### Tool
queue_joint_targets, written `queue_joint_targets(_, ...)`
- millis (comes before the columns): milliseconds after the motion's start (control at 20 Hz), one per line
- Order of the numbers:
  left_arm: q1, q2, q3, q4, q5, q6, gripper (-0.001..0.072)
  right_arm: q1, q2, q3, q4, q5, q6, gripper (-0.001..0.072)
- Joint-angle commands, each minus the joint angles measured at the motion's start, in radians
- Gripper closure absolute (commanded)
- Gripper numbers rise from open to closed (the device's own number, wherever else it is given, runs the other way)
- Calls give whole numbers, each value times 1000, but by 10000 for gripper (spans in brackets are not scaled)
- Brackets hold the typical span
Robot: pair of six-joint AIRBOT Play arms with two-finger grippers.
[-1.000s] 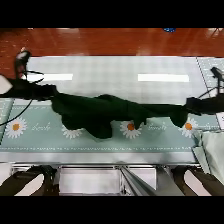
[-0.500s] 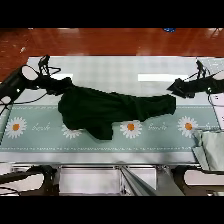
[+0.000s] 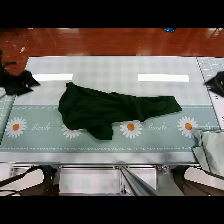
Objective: Fold the shirts.
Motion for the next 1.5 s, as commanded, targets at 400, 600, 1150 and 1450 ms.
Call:
queue_joint_targets(400,-74,106,-631,-260,52,136,199,53,333,-629,189,-61,-136,311)
queue_joint_targets(600,-217,86,-634,-336,181,134,199,189,333,-629,183,-84,-94,311)
queue_joint_targets(1150,-348,48,-612,-351,237,174,682,538,333,-629,153,-221,62,311)
queue_joint_targets(1450,-348,48,-612,-351,237,174,682,691,262,-629,250,-344,63,311)
